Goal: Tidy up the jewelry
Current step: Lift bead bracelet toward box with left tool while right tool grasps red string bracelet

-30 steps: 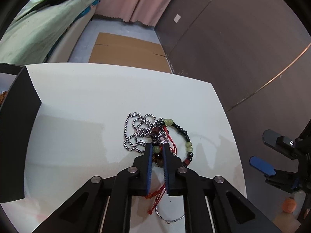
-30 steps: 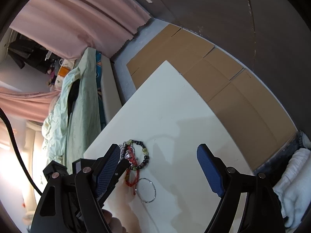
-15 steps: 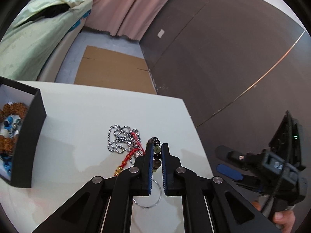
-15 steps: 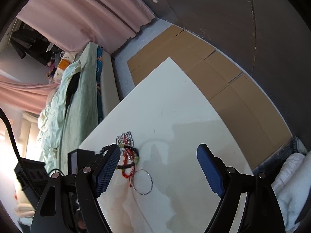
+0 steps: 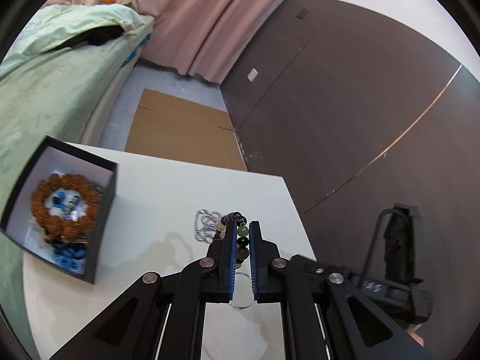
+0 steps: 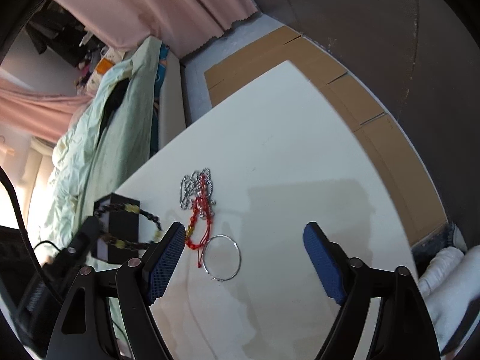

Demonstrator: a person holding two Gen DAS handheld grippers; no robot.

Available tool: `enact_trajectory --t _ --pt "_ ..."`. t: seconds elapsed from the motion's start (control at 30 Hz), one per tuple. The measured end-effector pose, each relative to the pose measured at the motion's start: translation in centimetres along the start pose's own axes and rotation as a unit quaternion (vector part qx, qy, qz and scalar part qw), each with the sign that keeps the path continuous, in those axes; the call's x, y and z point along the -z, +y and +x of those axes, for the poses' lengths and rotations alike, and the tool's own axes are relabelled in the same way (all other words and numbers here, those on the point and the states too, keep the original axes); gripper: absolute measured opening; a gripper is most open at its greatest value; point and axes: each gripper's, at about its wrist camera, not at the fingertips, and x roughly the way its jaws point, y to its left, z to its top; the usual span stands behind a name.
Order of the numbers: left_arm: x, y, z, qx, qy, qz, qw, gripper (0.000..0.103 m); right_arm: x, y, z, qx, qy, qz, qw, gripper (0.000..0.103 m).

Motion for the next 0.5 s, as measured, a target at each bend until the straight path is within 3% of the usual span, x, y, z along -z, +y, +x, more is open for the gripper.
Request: enact_trajectory --t 0.3,0.5 --pt "-1.0 2.1 -2.6 -0.004 -0.023 -0.015 0.9996 0.008 -0.2 2.1 3.5 0.003 0.02 -0.029 0.999 0.039" --pt "-1.7 3.8 -3.8 -0.003 -0.031 -0.036 0.9989 0.008 -0.3 3.1 4.6 0.012 0.011 -0.043 0.999 0.03"
